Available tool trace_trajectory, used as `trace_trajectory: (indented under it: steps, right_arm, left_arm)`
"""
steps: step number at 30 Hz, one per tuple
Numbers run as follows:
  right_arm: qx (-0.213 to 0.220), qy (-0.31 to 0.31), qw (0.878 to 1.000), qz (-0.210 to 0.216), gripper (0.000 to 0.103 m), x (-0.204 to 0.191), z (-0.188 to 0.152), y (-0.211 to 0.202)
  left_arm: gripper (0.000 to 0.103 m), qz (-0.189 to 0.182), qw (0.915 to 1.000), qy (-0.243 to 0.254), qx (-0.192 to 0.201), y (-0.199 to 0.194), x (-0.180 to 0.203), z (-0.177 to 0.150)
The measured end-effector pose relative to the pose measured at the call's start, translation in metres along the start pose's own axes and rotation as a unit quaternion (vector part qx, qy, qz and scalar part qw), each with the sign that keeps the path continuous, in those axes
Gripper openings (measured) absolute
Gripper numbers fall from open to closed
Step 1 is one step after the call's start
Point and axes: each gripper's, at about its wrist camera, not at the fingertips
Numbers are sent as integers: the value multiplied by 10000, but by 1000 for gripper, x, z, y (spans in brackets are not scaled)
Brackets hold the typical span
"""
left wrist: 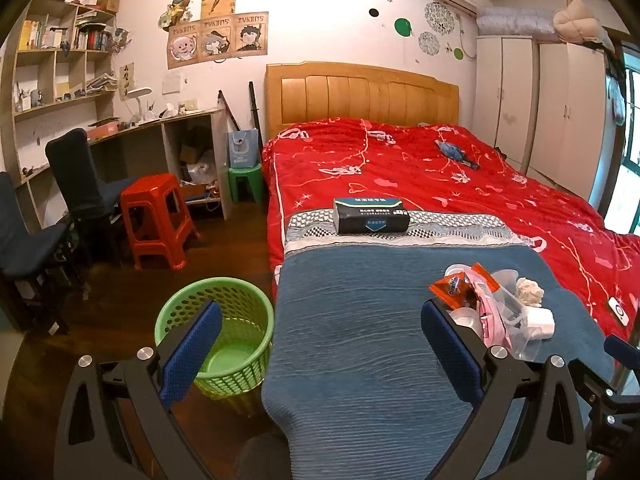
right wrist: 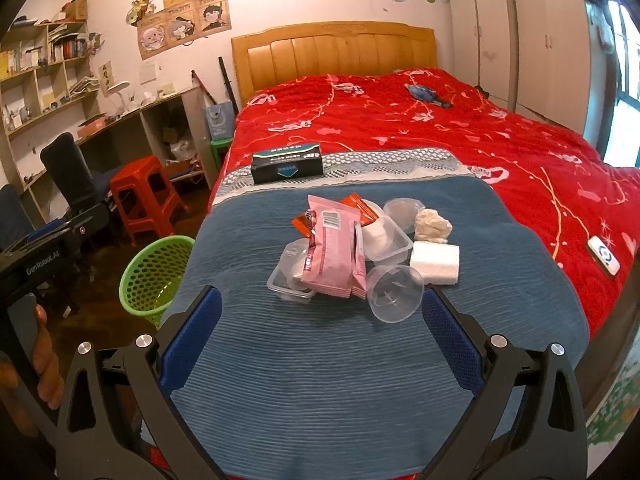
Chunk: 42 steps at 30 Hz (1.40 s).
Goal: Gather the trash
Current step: 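Move both tools toward the pile of trash on the blue blanket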
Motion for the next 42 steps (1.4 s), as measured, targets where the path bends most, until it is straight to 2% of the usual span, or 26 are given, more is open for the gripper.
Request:
trace_trajectory:
  steps: [29, 42]
  right_arm:
    - [-60, 44, 9998, -177, 98, 3, -2, 1]
    - [-132, 56, 9997, -190, 98, 5, -2, 7]
  left_arm:
    - [96, -54, 9999, -26, -119, 6, 0, -8]
    - [96, -116, 9995, -55, -292, 17, 3, -10]
Point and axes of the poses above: each gripper's, at about its wrist camera, not at the fingertips, and y roughly the way its jaws point, x to its right, z to its top, and after that the axes turned 10 degrees about y, right-handed
